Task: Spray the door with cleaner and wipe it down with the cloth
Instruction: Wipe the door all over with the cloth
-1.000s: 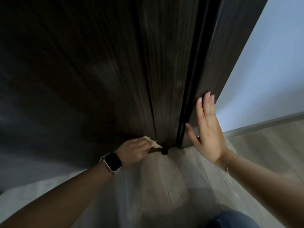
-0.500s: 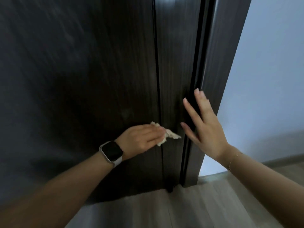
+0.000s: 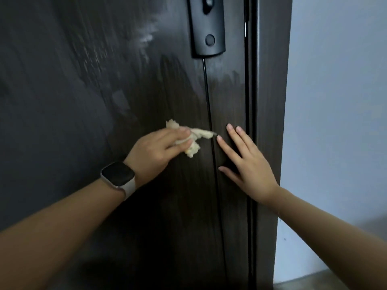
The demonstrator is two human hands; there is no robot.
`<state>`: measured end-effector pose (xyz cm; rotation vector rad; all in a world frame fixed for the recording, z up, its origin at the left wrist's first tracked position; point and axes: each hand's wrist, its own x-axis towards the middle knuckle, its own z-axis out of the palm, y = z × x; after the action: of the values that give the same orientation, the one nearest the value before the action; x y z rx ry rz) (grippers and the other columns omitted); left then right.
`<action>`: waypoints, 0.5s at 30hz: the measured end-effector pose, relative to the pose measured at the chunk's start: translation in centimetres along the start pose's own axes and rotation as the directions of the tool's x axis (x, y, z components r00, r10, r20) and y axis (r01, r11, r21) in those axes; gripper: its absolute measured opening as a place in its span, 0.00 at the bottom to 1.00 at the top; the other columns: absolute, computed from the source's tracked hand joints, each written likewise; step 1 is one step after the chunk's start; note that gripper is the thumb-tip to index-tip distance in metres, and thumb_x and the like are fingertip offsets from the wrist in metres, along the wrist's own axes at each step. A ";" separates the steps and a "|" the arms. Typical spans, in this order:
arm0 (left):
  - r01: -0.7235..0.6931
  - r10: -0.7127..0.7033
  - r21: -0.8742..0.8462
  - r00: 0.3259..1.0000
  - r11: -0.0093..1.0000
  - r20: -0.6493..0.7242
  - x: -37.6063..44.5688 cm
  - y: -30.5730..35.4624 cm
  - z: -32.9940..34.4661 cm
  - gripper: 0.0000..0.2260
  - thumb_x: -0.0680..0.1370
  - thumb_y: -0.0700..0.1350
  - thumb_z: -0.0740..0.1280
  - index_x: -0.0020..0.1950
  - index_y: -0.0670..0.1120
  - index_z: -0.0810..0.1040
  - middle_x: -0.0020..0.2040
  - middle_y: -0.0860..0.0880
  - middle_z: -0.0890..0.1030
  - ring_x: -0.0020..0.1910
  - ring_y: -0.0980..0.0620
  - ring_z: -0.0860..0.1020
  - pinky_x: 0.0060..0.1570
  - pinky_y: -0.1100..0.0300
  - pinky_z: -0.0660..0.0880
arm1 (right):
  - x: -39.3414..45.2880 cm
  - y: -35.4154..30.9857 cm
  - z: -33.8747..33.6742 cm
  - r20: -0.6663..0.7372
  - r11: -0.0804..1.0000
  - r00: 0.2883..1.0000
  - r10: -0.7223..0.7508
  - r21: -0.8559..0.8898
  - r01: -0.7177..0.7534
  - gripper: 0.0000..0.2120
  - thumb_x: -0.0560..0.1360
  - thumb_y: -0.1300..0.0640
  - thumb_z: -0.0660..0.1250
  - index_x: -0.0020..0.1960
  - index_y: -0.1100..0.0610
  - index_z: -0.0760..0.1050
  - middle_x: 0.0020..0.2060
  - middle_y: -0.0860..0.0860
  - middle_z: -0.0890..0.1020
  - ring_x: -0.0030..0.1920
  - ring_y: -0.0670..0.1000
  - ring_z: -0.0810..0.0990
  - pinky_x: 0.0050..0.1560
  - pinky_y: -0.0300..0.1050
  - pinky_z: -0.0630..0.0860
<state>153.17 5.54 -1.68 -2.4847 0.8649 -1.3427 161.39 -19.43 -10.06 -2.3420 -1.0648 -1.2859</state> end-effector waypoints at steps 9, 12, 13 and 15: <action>0.182 -0.134 0.085 0.907 0.980 -0.399 12.2 -6.4 -8.5 0.09 0.78 0.40 0.67 0.56 0.42 0.83 0.51 0.39 0.79 0.50 0.41 0.74 0.52 0.63 0.65 | 7.4 0.9 -4.7 -0.146 0.994 0.986 0.085 0.080 -0.074 0.35 0.76 0.47 0.68 0.78 0.55 0.58 0.78 0.55 0.51 0.78 0.56 0.48 0.77 0.54 0.48; 0.244 -0.192 0.037 0.839 0.969 -0.508 13.7 -6.1 -7.9 0.09 0.78 0.40 0.66 0.56 0.41 0.82 0.50 0.40 0.78 0.50 0.43 0.71 0.48 0.62 0.66 | 7.9 0.4 -4.4 -0.144 0.974 0.974 0.177 0.170 -0.152 0.37 0.76 0.46 0.68 0.78 0.54 0.54 0.79 0.52 0.48 0.78 0.52 0.45 0.77 0.50 0.46; 0.244 -0.195 0.031 0.838 0.969 -0.510 13.1 -5.4 -7.0 0.10 0.78 0.38 0.65 0.56 0.41 0.82 0.49 0.39 0.77 0.49 0.44 0.70 0.48 0.62 0.65 | 7.8 0.3 -4.1 -0.138 0.973 0.975 0.172 0.177 -0.147 0.37 0.76 0.45 0.67 0.79 0.54 0.54 0.79 0.51 0.48 0.78 0.51 0.44 0.77 0.48 0.47; 0.158 -0.118 0.056 0.890 0.986 -0.440 10.8 -3.4 -4.0 0.11 0.77 0.35 0.66 0.58 0.39 0.82 0.50 0.38 0.79 0.48 0.44 0.69 0.48 0.60 0.66 | 7.5 0.3 -3.8 -0.133 0.975 0.978 0.160 0.179 -0.135 0.37 0.76 0.44 0.66 0.79 0.53 0.53 0.79 0.50 0.48 0.78 0.50 0.44 0.76 0.46 0.49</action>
<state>155.78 2.56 9.64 -2.2442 0.6899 -1.9908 161.78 -18.12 -1.70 -2.1219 -0.8980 -1.2397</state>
